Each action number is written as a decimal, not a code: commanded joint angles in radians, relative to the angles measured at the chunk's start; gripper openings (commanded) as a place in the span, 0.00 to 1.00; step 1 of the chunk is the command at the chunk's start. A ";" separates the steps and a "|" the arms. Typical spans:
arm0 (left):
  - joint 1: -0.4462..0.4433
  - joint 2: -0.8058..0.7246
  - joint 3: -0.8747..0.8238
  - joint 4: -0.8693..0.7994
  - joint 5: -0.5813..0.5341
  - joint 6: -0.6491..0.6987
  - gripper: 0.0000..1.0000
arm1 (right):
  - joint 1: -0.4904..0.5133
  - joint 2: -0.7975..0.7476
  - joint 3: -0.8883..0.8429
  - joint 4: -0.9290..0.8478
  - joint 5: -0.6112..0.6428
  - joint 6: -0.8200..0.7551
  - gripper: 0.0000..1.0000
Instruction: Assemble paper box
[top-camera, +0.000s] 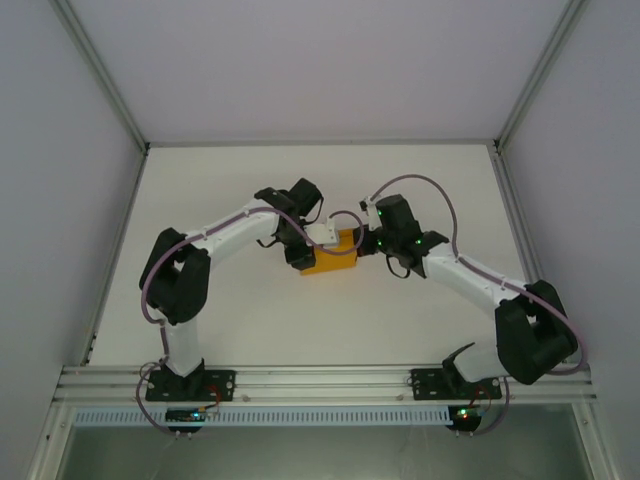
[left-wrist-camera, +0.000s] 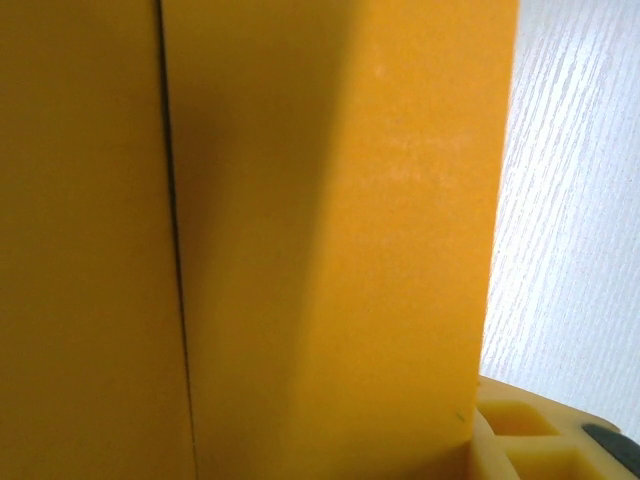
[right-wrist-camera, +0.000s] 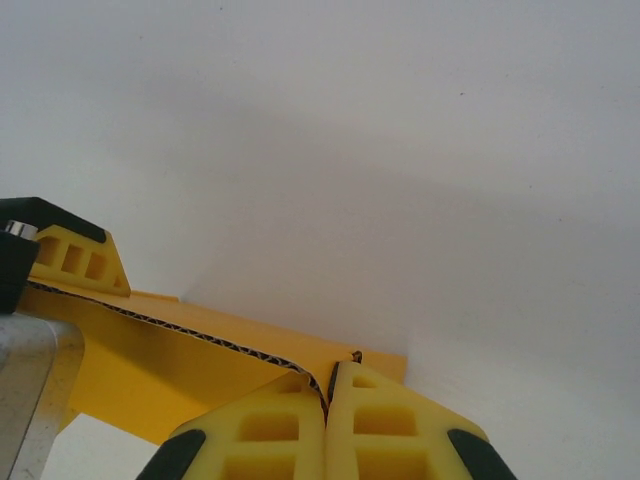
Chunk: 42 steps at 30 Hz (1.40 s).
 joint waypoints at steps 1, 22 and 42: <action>-0.005 0.030 0.019 0.017 0.037 0.015 0.33 | 0.036 -0.017 -0.070 0.138 0.035 0.078 0.00; -0.007 -0.028 -0.011 0.074 0.018 -0.083 0.70 | 0.155 0.016 -0.267 0.374 0.243 -0.023 0.00; -0.010 -0.369 -0.255 0.223 -0.328 -0.559 0.93 | 0.225 0.035 -0.040 -0.056 0.462 0.126 0.00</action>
